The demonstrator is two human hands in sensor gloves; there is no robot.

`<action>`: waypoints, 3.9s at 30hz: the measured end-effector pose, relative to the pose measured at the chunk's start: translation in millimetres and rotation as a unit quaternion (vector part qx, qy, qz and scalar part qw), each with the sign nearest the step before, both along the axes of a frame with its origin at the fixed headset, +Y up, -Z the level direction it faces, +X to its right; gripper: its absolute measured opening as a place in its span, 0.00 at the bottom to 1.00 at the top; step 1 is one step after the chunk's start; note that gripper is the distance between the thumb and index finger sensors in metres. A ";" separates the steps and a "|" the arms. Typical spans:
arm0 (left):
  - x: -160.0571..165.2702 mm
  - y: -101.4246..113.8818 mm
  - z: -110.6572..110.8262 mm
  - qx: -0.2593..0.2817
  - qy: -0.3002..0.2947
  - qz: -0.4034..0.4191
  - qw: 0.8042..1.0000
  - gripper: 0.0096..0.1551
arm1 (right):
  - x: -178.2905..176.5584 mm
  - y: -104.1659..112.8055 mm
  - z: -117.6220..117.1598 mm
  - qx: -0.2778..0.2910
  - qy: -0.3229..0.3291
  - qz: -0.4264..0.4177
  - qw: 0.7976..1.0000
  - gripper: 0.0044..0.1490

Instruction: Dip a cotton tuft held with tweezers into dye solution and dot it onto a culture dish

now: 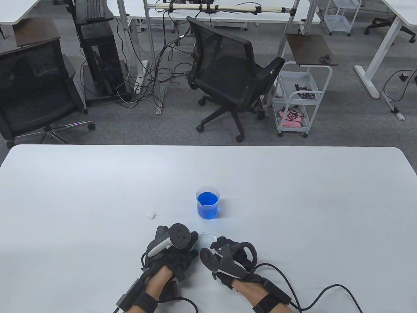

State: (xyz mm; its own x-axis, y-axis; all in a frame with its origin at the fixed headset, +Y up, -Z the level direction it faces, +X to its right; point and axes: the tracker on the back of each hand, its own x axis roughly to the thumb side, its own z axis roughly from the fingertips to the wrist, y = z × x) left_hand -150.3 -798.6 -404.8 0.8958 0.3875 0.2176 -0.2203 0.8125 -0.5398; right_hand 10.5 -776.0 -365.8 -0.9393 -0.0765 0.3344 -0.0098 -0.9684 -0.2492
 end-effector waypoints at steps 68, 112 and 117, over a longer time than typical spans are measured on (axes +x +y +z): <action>0.7 0.3 0.2 -0.001 0.001 -0.004 1.000 0.38 | 25.5 4.6 -16.9 0.006 -0.051 -0.014 0.999 0.25; -1.2 0.1 -0.5 -0.002 0.004 -0.002 1.000 0.38 | 30.3 5.9 -1.9 0.005 -0.040 -0.009 0.999 0.26; -1.3 0.0 -0.3 -0.002 0.005 -0.002 1.000 0.38 | 28.0 -0.2 -1.8 -0.002 -0.037 0.002 0.999 0.26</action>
